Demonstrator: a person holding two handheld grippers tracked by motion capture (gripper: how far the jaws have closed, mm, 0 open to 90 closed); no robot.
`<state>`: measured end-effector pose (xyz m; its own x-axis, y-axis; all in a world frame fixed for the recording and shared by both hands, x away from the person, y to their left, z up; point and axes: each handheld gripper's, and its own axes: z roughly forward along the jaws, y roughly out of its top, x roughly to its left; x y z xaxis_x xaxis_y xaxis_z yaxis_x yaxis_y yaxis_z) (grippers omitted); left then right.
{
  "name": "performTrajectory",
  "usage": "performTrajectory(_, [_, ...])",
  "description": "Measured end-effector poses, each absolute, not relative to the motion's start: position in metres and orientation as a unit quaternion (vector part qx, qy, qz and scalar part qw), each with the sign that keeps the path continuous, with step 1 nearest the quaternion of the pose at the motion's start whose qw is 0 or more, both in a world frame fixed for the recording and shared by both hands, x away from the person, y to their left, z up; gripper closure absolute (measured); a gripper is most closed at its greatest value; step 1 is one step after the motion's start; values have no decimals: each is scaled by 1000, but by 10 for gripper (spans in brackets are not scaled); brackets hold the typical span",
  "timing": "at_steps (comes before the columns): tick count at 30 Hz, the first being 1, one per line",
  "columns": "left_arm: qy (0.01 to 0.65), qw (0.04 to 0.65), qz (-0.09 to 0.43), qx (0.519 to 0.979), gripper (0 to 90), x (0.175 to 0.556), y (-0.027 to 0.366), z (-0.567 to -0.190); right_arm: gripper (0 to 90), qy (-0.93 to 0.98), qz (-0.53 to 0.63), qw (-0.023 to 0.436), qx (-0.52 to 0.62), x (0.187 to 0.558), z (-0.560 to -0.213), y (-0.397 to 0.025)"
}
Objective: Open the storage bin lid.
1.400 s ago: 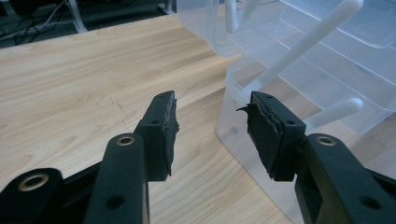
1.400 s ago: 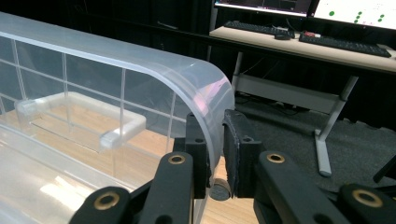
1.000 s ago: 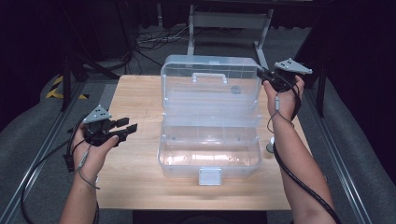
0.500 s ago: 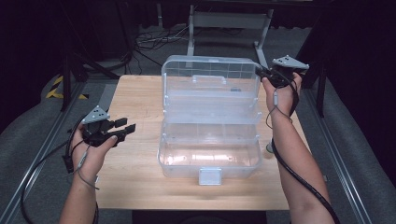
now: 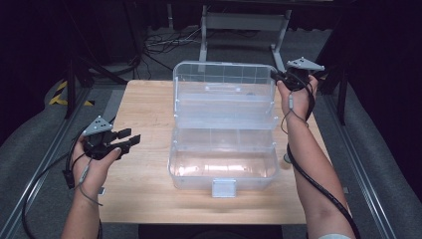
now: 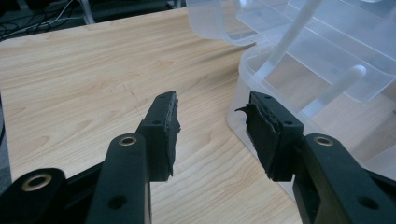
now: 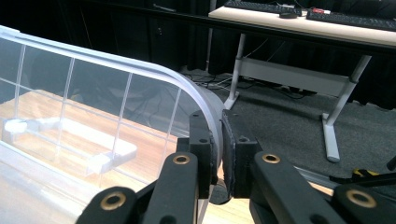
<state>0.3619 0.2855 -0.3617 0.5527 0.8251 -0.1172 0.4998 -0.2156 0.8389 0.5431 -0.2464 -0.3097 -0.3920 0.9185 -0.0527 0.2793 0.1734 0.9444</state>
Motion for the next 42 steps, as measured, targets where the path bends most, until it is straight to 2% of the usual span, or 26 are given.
performTrajectory(42, [447, 446, 172, 756, 540, 365, 288, -369, 844, 697, 479, 323, 425, 569, -331, -250])
